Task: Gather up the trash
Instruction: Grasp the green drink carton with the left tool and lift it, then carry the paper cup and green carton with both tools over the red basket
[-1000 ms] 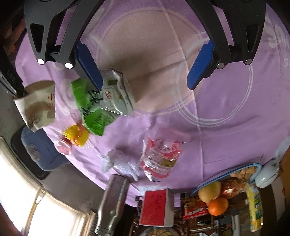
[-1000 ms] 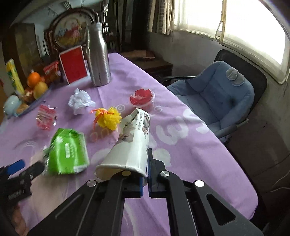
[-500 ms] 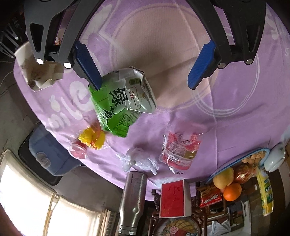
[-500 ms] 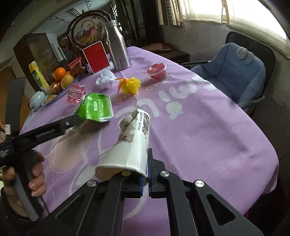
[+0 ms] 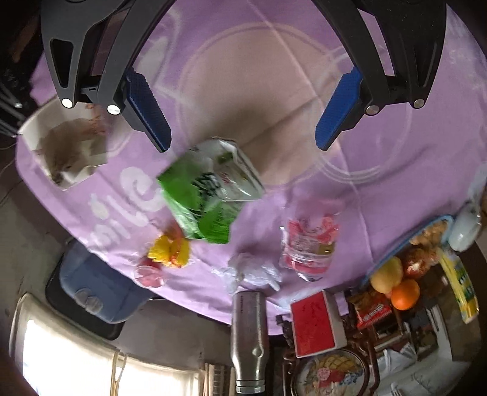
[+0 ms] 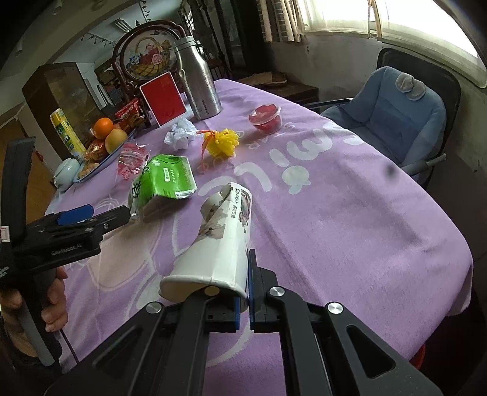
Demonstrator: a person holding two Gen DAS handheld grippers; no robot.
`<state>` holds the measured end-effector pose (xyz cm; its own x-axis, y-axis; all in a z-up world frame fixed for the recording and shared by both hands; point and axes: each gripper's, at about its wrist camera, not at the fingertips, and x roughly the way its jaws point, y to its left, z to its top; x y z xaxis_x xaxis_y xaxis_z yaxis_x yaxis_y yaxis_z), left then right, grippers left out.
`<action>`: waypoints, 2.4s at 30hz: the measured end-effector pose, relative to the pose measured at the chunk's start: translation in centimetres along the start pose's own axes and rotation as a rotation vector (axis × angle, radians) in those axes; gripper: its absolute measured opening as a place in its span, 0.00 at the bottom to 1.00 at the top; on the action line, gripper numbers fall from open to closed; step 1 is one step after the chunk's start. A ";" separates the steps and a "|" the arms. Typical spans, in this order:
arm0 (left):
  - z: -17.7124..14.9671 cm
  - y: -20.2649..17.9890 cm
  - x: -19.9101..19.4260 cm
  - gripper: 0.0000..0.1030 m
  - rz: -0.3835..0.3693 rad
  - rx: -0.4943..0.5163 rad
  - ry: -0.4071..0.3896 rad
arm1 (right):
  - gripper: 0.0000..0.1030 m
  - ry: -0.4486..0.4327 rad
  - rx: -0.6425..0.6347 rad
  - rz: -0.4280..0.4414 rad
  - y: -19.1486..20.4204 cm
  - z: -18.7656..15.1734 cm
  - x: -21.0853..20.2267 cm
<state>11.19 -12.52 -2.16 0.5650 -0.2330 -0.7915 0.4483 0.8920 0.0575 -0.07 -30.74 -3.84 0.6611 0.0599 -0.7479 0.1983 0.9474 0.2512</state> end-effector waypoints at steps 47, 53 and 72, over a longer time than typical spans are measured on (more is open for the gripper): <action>-3.0 -6.8 -4.3 0.20 -0.271 0.007 0.059 | 0.04 -0.120 0.150 0.039 -6.6 -6.0 -9.1; -3.8 -11.3 -6.1 0.20 -0.337 0.091 0.054 | 0.04 -0.144 0.213 0.004 -10.8 -9.1 -12.4; -10.2 -30.0 -8.2 0.21 -0.520 0.479 0.128 | 0.04 -0.101 0.461 -0.130 -24.4 -20.9 -16.2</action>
<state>-13.98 -33.45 -3.64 0.1229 -0.5079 -0.8526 0.9088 0.4027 -0.1088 -30.73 -48.25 -10.72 0.6720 -0.1021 -0.7335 0.5684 0.7060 0.4225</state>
